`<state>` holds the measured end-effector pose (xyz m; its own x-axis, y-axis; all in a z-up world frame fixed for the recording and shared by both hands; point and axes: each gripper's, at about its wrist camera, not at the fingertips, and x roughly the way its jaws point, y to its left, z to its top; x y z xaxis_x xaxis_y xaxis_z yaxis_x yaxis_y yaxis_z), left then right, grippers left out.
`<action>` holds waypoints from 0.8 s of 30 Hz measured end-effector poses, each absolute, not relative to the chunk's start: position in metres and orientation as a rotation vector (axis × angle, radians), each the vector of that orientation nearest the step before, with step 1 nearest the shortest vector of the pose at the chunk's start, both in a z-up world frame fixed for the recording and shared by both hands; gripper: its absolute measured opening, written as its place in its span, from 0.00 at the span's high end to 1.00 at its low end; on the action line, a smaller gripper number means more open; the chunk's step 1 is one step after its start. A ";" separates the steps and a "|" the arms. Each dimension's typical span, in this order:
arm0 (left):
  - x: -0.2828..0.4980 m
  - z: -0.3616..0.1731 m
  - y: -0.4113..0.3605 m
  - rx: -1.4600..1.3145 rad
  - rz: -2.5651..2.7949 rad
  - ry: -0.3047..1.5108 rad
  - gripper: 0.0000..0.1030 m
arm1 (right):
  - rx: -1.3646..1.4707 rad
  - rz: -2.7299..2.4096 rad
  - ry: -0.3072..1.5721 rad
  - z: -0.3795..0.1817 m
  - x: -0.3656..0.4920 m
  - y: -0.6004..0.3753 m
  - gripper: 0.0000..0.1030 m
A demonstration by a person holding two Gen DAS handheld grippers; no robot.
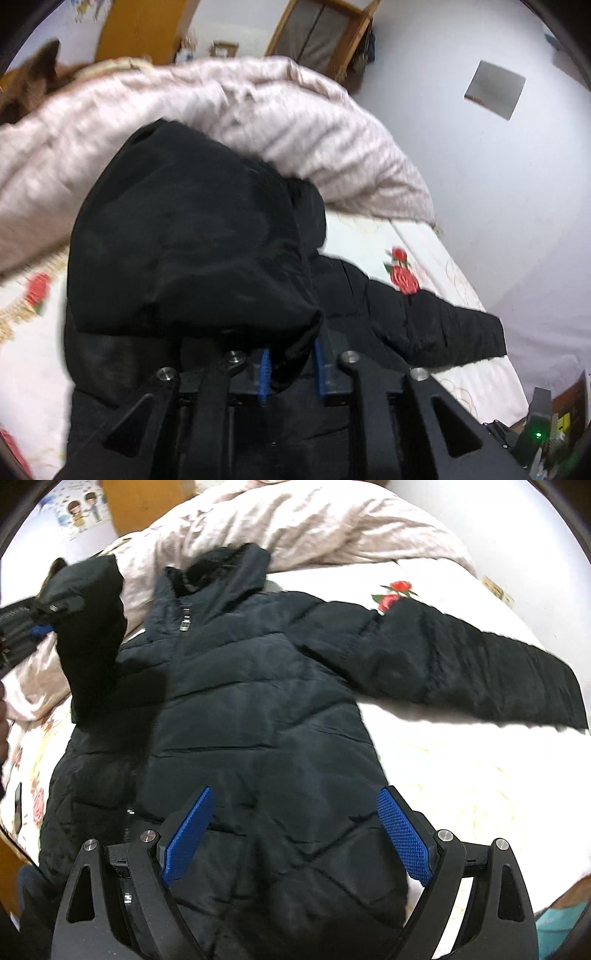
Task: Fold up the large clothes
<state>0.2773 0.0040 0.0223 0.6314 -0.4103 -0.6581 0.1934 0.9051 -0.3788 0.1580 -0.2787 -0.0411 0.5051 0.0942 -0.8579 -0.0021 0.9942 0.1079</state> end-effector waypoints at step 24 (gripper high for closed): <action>0.347 -0.038 0.125 -0.187 -0.038 0.883 0.41 | 0.046 0.152 0.935 -0.034 0.284 -0.225 0.39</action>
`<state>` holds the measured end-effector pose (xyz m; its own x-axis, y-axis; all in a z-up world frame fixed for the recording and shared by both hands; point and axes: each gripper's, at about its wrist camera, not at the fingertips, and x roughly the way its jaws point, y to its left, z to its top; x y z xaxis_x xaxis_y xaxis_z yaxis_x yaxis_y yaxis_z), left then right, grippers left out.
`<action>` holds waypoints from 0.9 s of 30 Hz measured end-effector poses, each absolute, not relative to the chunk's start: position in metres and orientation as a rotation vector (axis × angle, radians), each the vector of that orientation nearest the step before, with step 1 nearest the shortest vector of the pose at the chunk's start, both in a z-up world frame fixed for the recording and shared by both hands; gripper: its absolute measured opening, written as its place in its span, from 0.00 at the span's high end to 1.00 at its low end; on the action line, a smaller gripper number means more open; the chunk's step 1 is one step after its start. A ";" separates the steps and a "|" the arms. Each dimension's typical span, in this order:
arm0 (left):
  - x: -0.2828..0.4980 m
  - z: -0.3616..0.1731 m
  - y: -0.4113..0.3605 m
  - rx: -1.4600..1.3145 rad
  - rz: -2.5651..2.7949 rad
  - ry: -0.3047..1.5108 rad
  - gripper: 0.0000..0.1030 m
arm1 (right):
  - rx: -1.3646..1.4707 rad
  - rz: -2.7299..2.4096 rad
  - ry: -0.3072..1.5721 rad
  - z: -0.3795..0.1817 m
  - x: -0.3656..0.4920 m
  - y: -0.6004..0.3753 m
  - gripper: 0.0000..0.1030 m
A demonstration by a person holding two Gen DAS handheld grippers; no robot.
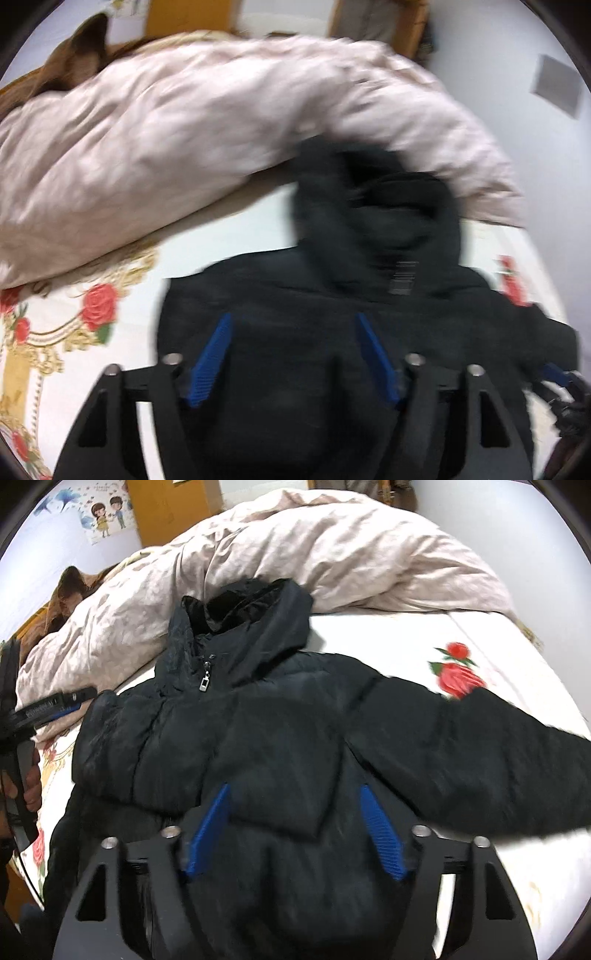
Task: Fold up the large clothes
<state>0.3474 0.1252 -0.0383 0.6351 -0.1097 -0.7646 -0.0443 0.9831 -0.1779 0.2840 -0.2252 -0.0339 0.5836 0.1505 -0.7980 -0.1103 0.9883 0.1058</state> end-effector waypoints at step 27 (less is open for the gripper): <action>0.317 -0.115 0.144 -0.180 0.003 0.933 0.52 | 0.025 0.142 1.068 -0.103 0.329 -0.218 0.52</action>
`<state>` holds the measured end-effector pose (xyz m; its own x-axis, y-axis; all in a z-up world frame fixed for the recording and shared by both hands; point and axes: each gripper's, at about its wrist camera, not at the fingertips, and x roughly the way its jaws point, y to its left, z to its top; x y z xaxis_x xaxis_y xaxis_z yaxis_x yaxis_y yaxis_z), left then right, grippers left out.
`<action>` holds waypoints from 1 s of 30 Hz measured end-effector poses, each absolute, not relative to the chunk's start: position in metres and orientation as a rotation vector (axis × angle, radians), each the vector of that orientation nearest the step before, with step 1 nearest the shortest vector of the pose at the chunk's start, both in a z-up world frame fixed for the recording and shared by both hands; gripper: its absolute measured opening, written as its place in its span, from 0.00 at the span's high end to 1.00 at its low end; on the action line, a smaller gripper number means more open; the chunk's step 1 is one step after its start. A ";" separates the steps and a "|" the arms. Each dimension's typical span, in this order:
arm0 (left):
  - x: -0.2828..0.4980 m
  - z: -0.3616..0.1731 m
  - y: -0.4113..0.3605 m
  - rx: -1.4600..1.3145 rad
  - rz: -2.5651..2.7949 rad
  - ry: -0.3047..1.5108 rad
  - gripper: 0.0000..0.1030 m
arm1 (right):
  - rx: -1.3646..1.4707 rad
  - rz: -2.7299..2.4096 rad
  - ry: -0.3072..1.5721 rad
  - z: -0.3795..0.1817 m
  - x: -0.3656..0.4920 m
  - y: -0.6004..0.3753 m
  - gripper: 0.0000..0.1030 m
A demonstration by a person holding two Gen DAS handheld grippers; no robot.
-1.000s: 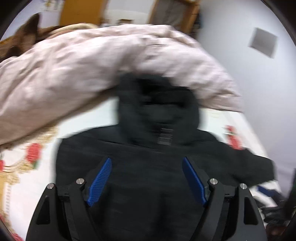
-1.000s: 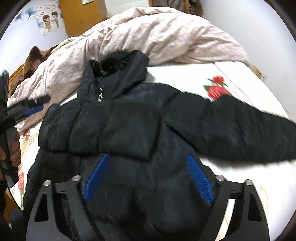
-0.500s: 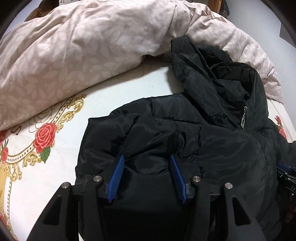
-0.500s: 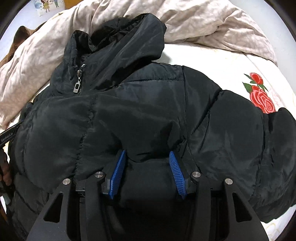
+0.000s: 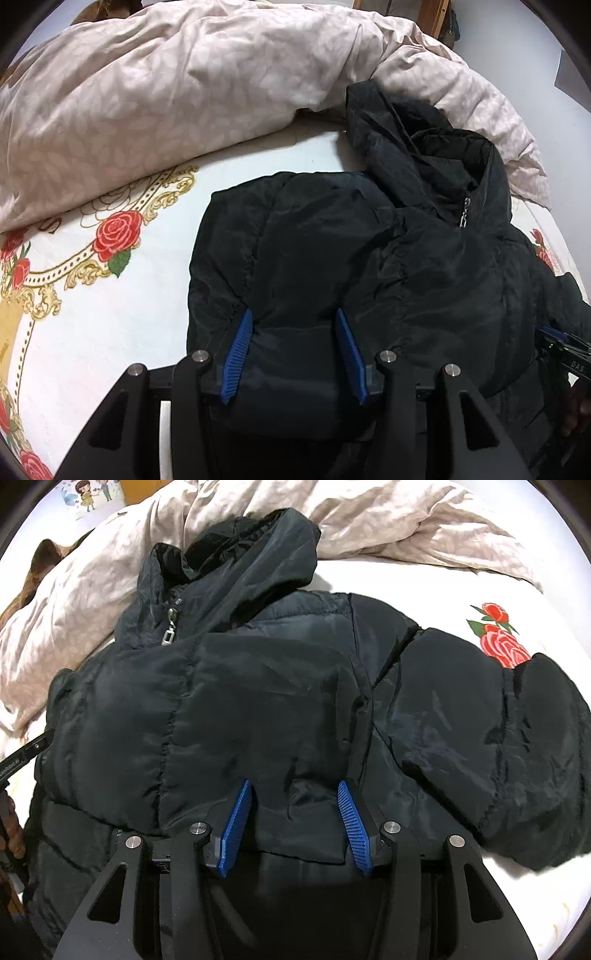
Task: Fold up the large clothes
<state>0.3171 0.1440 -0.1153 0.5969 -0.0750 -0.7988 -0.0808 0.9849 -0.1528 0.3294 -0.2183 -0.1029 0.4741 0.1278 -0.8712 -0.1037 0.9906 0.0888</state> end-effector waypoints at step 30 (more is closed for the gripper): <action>0.108 0.021 0.034 -0.138 -0.150 0.887 0.46 | 0.131 0.042 0.883 0.034 0.099 -0.262 0.42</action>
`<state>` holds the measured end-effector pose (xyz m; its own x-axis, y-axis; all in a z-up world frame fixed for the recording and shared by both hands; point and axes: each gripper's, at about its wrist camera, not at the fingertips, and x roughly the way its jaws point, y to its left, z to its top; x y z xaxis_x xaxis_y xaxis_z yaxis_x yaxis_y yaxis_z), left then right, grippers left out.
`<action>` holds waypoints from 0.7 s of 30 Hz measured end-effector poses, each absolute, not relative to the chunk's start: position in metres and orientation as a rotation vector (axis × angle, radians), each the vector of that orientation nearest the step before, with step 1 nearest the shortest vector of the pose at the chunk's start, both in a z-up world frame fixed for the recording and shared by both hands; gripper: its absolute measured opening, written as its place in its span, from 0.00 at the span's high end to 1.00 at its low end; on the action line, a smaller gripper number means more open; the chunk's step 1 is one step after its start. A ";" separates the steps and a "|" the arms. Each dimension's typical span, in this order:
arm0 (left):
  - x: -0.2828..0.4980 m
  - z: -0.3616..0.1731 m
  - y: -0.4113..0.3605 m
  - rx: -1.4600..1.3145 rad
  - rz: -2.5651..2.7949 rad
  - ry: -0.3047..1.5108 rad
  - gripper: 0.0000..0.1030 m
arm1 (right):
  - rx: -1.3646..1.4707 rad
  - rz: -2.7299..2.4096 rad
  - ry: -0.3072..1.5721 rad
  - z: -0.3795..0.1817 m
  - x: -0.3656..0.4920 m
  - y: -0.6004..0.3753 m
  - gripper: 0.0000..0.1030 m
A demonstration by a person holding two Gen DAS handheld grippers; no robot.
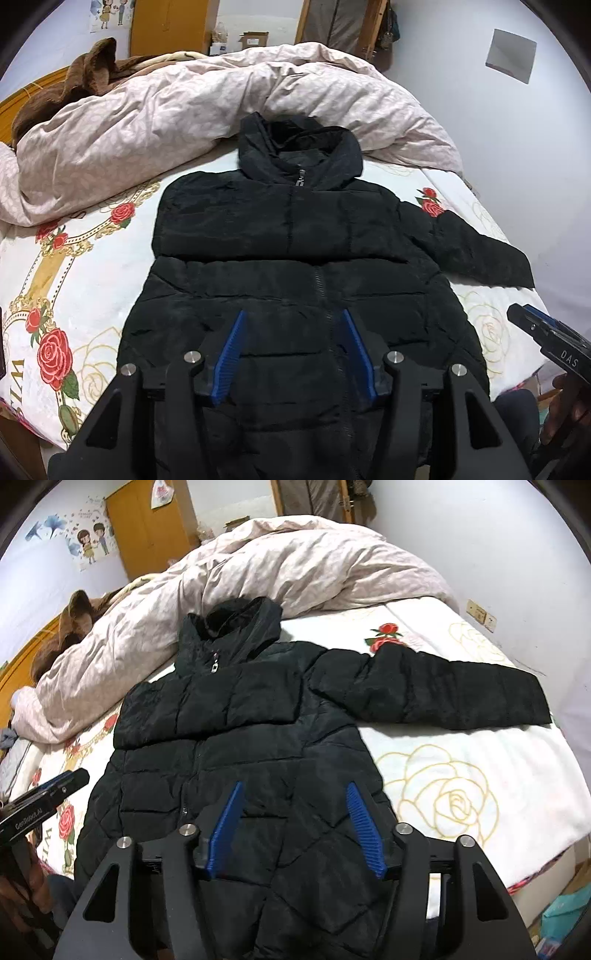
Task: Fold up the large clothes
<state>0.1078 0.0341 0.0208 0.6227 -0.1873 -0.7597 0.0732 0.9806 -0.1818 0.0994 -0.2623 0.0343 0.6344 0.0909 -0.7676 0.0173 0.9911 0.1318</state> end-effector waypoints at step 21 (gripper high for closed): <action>0.183 0.000 -0.003 -0.060 -0.196 0.916 0.42 | 0.180 -0.132 0.920 0.006 0.150 -0.342 0.42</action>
<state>0.1828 -0.0032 -0.0003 0.5922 -0.1943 -0.7821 0.1433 0.9804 -0.1350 0.1499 -0.3420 0.0063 0.5997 -0.0364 -0.7994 0.1899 0.9769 0.0980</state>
